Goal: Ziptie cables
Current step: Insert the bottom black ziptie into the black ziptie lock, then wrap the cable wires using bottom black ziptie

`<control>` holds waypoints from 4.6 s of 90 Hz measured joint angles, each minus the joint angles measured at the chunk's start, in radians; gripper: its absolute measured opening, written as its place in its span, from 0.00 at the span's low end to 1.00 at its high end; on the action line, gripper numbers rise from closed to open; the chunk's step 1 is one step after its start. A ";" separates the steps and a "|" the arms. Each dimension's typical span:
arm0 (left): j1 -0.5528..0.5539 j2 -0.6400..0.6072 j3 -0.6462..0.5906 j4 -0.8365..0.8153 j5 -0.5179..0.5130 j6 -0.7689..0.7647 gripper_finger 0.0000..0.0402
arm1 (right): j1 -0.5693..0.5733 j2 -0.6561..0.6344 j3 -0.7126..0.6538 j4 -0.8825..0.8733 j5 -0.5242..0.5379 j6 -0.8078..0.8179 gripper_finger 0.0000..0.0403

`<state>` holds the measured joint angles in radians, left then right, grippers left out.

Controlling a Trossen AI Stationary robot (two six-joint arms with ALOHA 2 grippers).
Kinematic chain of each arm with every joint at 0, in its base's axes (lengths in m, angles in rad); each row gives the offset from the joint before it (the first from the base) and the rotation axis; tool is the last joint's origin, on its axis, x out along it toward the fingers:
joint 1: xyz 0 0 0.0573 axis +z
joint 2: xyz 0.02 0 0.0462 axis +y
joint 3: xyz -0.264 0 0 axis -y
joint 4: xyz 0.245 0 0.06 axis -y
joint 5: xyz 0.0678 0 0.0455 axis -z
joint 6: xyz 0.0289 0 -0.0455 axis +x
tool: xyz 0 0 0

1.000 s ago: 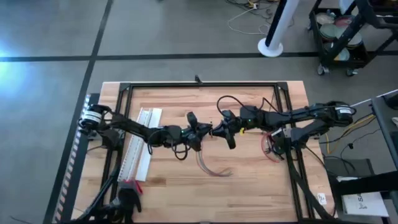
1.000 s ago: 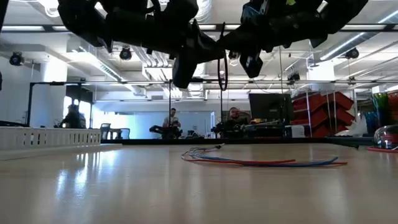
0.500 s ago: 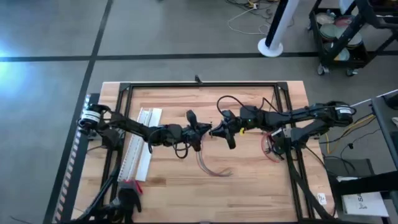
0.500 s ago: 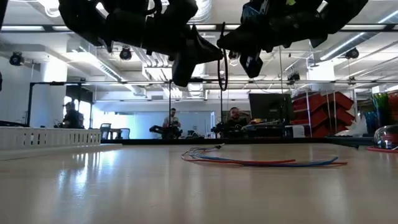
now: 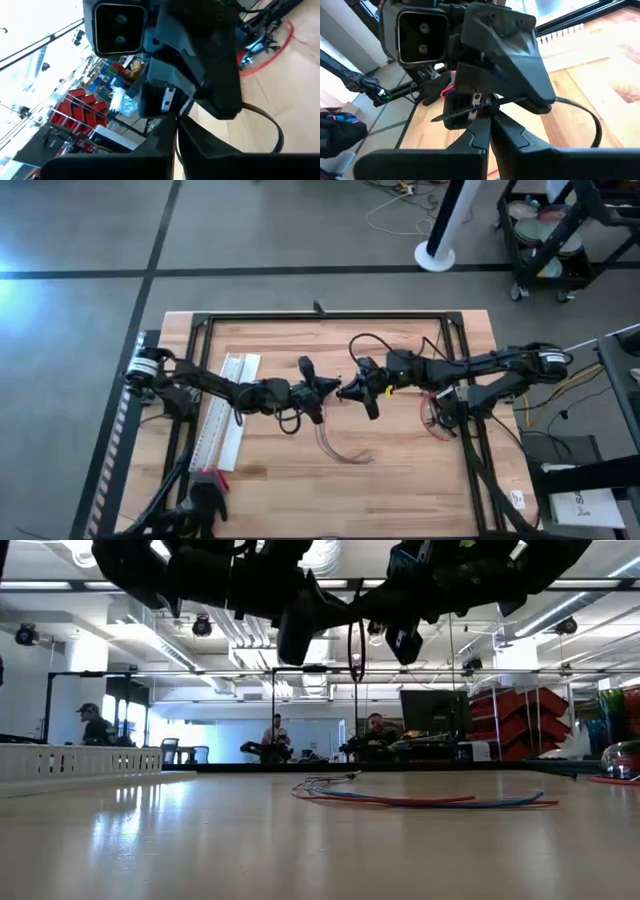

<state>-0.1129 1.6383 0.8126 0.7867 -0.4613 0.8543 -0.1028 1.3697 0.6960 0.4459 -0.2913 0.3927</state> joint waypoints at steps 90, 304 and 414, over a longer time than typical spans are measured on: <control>-0.055 -0.016 -0.023 0.007 -0.027 0.084 0.00 | 0.000 0.000 0.000 -0.002 -0.003 -0.002 0.00; 0.015 0.100 0.339 -0.544 0.601 -0.237 0.03 | 0.000 0.053 0.146 -0.467 -0.501 -0.603 0.00; 0.010 -0.147 0.284 -0.833 0.394 -0.526 0.00 | -0.002 -0.221 0.148 -0.619 -0.048 -0.512 0.46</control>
<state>-0.1028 1.4915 1.0970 -0.0462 -0.0670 0.3286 -0.1051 1.1484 0.8444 -0.1731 -0.3392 -0.1194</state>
